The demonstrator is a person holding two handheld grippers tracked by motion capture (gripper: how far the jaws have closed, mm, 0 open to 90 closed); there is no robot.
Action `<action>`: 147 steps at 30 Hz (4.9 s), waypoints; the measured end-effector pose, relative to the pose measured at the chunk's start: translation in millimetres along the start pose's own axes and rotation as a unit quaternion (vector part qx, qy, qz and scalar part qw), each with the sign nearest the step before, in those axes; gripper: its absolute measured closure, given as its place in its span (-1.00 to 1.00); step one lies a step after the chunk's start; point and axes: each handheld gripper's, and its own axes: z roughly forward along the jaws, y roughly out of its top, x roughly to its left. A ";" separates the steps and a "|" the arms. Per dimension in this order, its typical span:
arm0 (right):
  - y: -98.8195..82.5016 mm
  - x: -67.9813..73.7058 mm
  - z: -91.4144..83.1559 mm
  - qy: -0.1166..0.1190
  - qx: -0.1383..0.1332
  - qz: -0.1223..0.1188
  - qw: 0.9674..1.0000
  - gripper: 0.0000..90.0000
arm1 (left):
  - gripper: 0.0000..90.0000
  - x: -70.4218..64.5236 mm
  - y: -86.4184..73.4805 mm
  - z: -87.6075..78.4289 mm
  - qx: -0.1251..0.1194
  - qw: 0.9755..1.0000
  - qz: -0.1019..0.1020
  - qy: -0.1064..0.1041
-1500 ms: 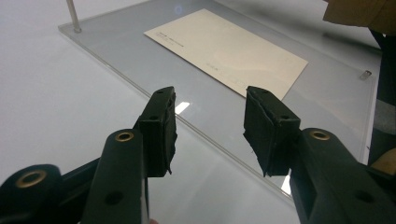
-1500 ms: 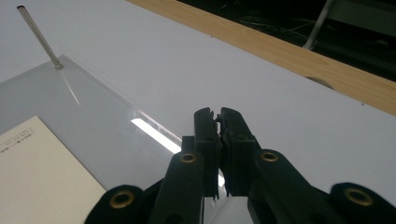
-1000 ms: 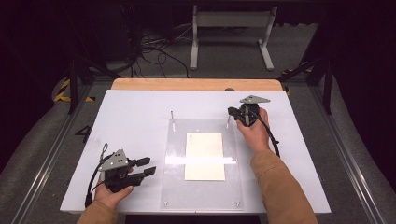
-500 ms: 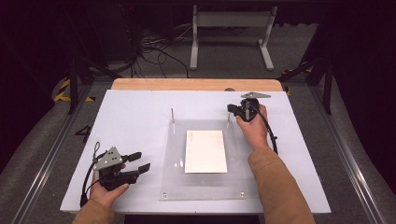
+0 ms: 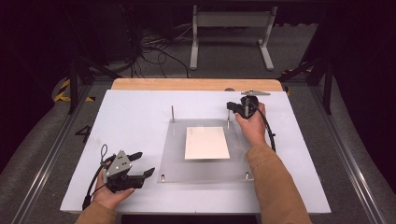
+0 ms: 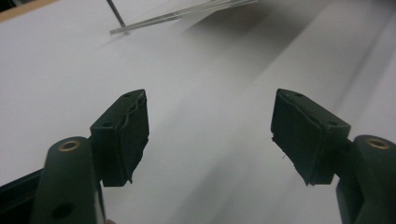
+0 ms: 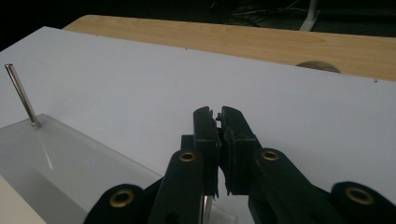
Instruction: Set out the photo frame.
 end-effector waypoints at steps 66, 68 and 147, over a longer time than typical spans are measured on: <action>-25.0 18.4 -139.8 0.097 -0.115 -0.146 0.978 0.02 | 0.21 -29.0 65.2 27.0 -0.088 0.991 0.089 -0.041; -32.4 23.1 -151.6 0.104 -0.116 -0.159 0.975 0.02 | 0.21 -28.7 67.2 26.9 -0.093 0.991 0.083 -0.039; -41.4 126.7 -232.3 0.104 -0.209 -0.368 0.900 0.46 | 0.29 -49.1 116.7 -36.9 -0.183 0.981 0.067 0.014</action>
